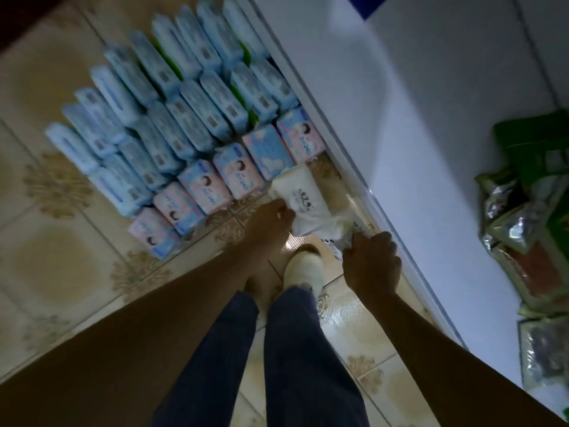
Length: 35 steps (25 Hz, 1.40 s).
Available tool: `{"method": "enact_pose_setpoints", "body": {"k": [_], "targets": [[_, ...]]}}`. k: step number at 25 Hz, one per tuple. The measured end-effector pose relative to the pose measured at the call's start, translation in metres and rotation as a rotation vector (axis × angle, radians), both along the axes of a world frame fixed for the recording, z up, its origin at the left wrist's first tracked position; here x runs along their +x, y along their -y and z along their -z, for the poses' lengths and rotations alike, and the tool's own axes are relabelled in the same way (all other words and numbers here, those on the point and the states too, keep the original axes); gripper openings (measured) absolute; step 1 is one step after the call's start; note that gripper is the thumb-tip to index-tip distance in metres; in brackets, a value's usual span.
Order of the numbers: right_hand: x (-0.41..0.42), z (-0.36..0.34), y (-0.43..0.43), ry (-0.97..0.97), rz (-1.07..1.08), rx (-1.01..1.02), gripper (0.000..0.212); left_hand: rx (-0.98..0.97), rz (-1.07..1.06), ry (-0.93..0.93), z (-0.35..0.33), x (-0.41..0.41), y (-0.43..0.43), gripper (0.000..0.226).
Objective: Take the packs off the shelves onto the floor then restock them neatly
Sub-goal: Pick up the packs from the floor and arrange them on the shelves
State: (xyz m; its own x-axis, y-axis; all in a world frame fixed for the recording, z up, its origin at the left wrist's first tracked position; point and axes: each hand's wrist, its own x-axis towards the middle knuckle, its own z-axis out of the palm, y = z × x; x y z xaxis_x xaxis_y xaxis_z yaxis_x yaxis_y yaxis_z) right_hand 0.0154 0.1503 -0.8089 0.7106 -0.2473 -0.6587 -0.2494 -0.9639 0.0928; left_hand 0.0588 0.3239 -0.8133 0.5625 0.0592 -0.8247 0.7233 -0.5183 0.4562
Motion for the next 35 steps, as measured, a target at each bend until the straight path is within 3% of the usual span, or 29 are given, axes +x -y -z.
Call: {"method": "enact_pose_setpoints", "body": {"k": [4,8,10,13,16,20,23,27,31,35], "targets": [[0.030,-0.121,-0.022,0.227,0.050,0.208,0.028,0.020,0.070,0.150,-0.125,0.012,-0.055,0.026],[0.082,-0.286,-0.051,0.442,0.265,0.522,0.025,-0.039,0.238,0.604,-0.291,0.039,-0.087,0.045],[0.094,-0.381,-0.059,0.636,0.360,0.632,0.025,-0.021,0.263,0.709,-0.379,0.045,-0.100,0.041],[0.090,-0.512,-0.075,0.882,0.395,0.774,0.049,-0.033,0.260,0.995,-0.489,0.042,-0.115,0.034],[0.062,-0.604,-0.084,1.048,0.388,0.812,0.078,-0.079,0.260,1.199,-0.576,0.027,-0.116,0.017],[0.027,-0.681,-0.079,1.327,0.414,0.848,0.056,-0.159,0.361,1.431,-0.668,0.034,-0.097,0.015],[0.003,-0.736,-0.056,1.582,0.439,0.833,0.055,-0.283,0.405,1.610,-0.731,0.030,-0.059,0.020],[-0.051,-0.808,-0.016,1.924,0.380,0.713,0.059,-0.654,0.342,1.635,-0.801,-0.007,0.004,0.020],[-0.130,-0.854,0.029,2.142,0.294,0.488,0.069,-1.023,0.335,1.488,-0.865,-0.070,0.084,0.085],[-0.218,-0.876,0.082,2.236,0.330,0.202,0.077,-1.185,0.424,1.361,-0.899,-0.155,0.173,0.102]]}}
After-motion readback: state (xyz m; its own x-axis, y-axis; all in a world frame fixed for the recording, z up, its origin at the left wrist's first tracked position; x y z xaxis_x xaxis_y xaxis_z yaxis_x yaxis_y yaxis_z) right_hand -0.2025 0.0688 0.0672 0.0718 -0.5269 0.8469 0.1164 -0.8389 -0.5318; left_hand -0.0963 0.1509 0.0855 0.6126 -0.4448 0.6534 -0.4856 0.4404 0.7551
